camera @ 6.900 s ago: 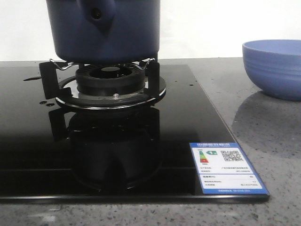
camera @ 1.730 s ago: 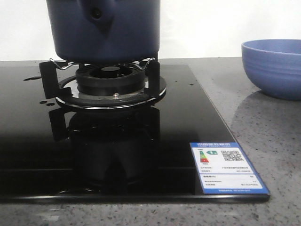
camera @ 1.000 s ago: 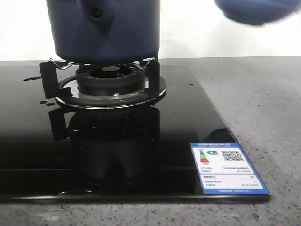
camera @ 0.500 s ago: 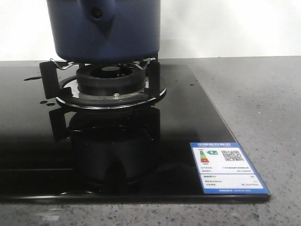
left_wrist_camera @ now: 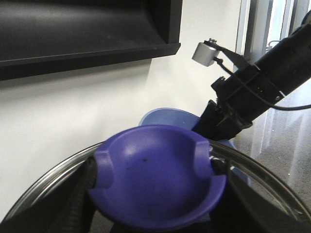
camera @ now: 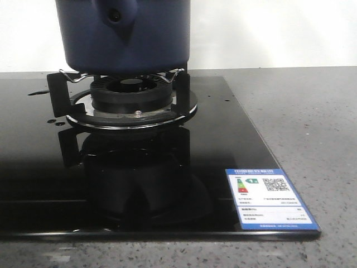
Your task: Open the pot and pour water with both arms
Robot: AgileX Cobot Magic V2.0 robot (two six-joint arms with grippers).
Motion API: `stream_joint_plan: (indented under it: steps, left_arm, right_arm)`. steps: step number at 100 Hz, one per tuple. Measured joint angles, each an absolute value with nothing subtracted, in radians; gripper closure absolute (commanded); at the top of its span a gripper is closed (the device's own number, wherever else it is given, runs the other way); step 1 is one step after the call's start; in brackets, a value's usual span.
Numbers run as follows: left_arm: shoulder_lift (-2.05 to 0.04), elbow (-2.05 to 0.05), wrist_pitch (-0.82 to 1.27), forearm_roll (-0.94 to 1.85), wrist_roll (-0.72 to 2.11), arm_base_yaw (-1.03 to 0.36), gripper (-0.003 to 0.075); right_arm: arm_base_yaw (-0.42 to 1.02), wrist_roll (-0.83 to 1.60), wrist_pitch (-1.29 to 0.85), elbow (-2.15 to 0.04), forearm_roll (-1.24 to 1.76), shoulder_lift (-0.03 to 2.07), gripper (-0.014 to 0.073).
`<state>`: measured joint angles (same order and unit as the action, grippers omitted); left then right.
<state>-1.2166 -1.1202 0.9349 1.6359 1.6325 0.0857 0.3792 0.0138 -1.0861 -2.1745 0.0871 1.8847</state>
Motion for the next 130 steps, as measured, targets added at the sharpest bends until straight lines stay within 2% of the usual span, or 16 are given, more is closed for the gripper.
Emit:
stream_joint_plan:
  steps: [59, 130]
  left_arm:
    - [-1.217, -1.120, 0.927, 1.638, 1.632, 0.086, 0.0500]
    - [-1.217, -1.120, 0.918, 1.640, 1.632, 0.086, 0.0500]
  right_arm:
    - [0.525, 0.012, -0.868, -2.174, -0.342, 1.897, 0.0652]
    - [0.535, 0.012, -0.655, -2.174, -0.456, 1.897, 0.0652]
